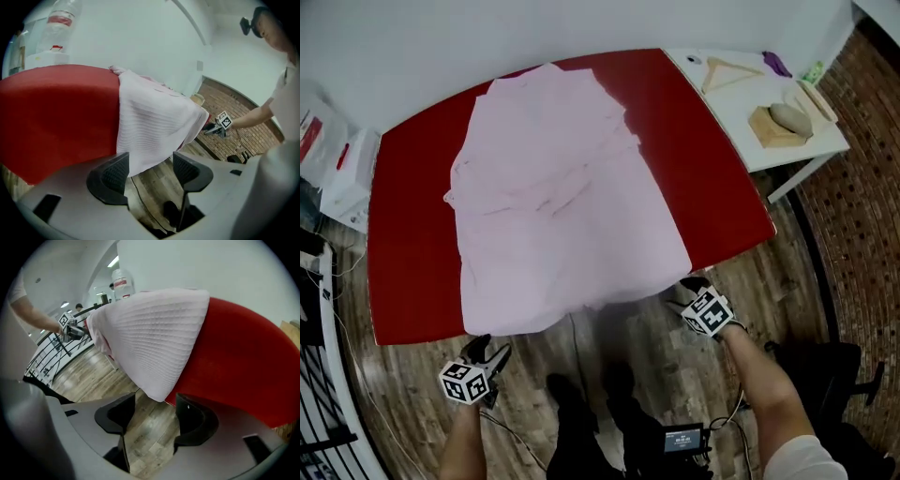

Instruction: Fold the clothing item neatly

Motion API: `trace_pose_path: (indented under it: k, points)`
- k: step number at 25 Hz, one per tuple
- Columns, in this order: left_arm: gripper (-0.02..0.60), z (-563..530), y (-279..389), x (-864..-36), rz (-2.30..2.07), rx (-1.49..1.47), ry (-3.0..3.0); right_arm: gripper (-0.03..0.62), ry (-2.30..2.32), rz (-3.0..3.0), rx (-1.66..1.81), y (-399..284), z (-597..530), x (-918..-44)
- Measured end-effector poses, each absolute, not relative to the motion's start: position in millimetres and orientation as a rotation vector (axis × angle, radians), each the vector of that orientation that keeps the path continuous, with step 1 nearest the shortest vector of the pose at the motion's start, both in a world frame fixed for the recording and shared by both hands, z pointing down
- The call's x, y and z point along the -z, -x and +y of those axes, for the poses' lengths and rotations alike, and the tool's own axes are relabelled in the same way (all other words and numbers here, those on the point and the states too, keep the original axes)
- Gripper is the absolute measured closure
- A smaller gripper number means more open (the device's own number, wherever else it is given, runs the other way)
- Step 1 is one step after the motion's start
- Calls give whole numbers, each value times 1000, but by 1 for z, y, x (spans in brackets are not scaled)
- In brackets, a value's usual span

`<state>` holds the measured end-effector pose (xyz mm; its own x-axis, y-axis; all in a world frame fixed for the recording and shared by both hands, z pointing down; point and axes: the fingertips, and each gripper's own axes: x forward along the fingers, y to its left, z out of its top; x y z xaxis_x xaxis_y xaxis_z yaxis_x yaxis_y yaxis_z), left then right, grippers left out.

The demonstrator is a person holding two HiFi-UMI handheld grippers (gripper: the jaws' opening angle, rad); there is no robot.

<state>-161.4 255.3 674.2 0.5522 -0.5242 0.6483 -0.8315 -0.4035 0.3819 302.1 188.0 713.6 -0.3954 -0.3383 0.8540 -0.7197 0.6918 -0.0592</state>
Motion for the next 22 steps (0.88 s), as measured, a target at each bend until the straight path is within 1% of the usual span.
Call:
trace_pose_path:
  k: [9,17,22]
  points:
    - [299,232,143,-676,-1055,-541,-2208,347,-749,-2041,-453,-298,165,-721]
    - [299,226,145,-676,-1107,-462,-2232,349,-744,-2091,-428,-281,156,-724]
    - [287,221,150,-677,-1133,-455,-2244,349,-750,-2092,-417,-283,151,-723]
